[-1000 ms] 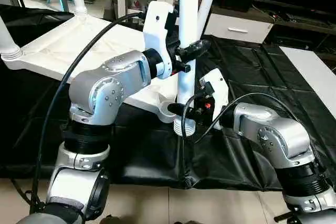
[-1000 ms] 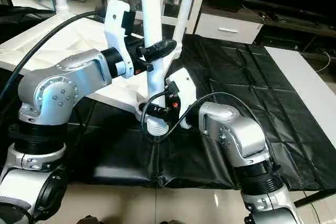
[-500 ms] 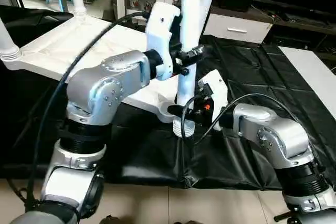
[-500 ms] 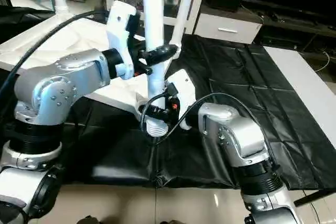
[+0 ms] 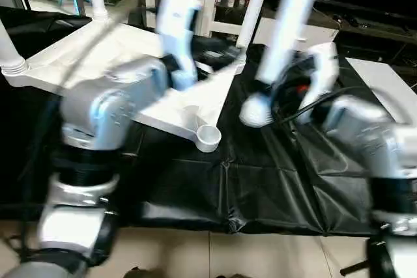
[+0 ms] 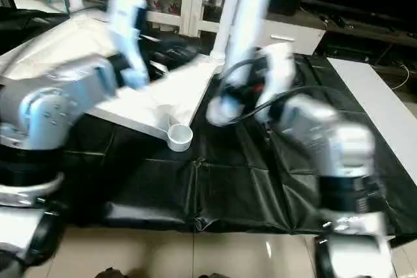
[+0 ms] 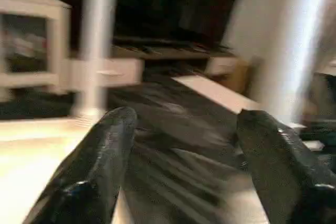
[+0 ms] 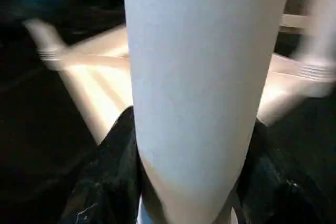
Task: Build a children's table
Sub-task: Pick table leg
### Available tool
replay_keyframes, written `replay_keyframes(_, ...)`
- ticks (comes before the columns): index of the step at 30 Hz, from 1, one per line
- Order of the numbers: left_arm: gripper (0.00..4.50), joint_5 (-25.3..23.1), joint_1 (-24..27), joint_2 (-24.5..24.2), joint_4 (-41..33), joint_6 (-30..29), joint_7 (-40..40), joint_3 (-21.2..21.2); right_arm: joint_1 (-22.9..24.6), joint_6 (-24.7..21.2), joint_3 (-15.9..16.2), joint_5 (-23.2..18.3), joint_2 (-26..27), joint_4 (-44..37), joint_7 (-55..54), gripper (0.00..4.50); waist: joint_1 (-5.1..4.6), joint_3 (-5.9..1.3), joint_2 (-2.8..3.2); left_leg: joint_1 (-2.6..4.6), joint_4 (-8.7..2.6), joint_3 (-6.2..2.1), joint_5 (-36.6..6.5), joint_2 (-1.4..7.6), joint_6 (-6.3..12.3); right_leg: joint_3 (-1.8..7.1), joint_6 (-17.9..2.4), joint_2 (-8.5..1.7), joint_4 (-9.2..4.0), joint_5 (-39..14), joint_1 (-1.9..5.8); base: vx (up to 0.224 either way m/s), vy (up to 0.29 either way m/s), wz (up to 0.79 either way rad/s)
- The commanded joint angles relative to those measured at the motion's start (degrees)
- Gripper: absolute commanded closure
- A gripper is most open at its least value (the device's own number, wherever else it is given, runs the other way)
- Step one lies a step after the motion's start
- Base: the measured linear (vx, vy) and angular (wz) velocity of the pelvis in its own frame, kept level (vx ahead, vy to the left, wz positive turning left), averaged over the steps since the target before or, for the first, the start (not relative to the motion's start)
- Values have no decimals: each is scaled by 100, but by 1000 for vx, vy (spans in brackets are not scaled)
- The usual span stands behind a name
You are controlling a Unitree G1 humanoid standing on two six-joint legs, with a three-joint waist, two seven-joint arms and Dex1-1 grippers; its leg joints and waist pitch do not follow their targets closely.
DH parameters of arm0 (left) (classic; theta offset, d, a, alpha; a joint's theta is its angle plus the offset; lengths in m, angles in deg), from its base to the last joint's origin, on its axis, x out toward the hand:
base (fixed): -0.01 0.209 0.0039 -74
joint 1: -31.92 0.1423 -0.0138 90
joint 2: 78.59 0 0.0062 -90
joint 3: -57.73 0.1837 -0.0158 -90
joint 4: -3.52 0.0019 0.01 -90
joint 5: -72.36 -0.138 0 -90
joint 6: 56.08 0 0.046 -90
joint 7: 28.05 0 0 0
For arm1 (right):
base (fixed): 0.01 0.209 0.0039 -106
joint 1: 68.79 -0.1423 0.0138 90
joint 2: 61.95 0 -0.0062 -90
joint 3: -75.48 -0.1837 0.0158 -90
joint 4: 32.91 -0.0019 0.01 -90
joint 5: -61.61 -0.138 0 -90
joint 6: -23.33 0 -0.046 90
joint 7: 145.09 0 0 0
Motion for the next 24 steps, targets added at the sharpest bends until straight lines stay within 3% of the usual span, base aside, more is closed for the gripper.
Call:
replay_keyframes(1, 80, -565, 90, -316, 326, 400, -23, 182, 49, -130, -322, -6, -165, 203, -60, 263, -17, -440, 136, 16, -429, 113, -830, -89, -307, 162, -486, -169, -373, -1468, 396, 0, 0, 0)
replay_keyframes(3, 80, -943, 154, -648, 468, 596, -103, 537, 84, -223, -451, -137, -183, 213, -25, 263, -20, -452, 141, 21, -430, 105, -790, -78, -295, 166, -448, -181, -341, -1439, 399, 0, 0, 0)
replay_keyframes(6, 80, -1564, 289, -1100, 808, 1205, -578, 1352, 107, -657, -758, -551, -180, 223, 61, 263, -8, -459, 124, 38, -427, 108, -586, -65, -243, 162, -691, -181, -311, -1076, 387, 0, 0, 0)
replay_keyframes(7, 80, -1707, 317, -1183, 899, 1379, -730, 1569, 110, -702, -792, -590, -186, 225, 80, 263, -4, -460, 146, 41, -427, 117, -568, -53, -278, 174, -800, -203, -276, -983, 388, 0, 0, 0)
replay_keyframes(10, 80, -1914, 381, -1225, 1075, 1779, -1107, 1921, 135, -691, -761, -586, -212, 223, 115, 263, 28, -450, 123, 40, -432, 127, -647, -52, -279, 172, -849, -219, -305, -1114, 383, 0, 0, 0)
replay_keyframes(11, 80, -2071, 428, -1250, 1198, 2054, -1380, 2205, 169, -670, -716, -561, -214, 197, 123, 263, 24, -451, 127, 30, -438, 126, -661, -50, -299, 177, -855, -227, -294, -1134, 393, 0, 0, 0)
replay_keyframes(12, 80, -2359, 493, -1233, 1579, 2483, -1914, 2715, 259, -640, -596, -502, -202, 97, 140, 263, 23, -424, 156, 32, -456, 129, -796, -61, -292, 174, -746, -226, -372, -1403, 373, 0, 0, 0)
replay_keyframes(13, 80, -2484, 513, -1207, 1792, 2637, -2147, 2928, 308, -631, -535, -472, -190, 34, 146, 263, 18, -433, 146, 30, -454, 126, -841, -60, -320, 181, -722, -234, -356, -1465, 380, 0, 0, 0)
replay_keyframes(14, 80, -2767, 458, -1251, 2073, 2938, -2294, 3183, 346, -660, -517, -488, -142, -59, 115, 263, 30, -451, 187, 35, -454, 115, -822, -54, -360, 188, -708, -248, -337, -1443, 385, 0, 0, 0)
replay_keyframes(16, 80, -3093, 376, -1309, 2370, 3321, -2398, 3401, 366, -742, -539, -545, -92, -156, 59, 263, 9, -460, 165, 23, -460, 108, -838, -55, -353, 190, -680, -241, -338, -1387, 393, 0, 0, 0)
replay_keyframes(19, 80, -3349, 191, -1305, 3068, 3506, -2661, 3635, 522, -894, -482, -676, -29, -472, 47, 263, -9, -447, 249, 36, -462, 93, -1025, -52, -388, 192, -760, -255, -341, -1470, 392, 0, 0, 0)
replay_keyframes(21, 80, -3444, 131, -1321, 3279, 3628, -2742, 3718, 568, -919, -456, -705, -29, -544, 48, 264, 0, -445, 223, 46, -460, 103, -1062, -58, -351, 191, -754, -250, -375, -1551, 382, 0, 0, 0)
replay_keyframes(24, 80, -3697, -51, -1247, 3956, 3998, -2711, 3786, 673, -956, -423, -725, -54, -671, 57, 264, 2, -432, 237, 46, -466, 98, -1141, -51, -345, 192, -814, -255, -381, -1608, 379, 0, 0, 0)
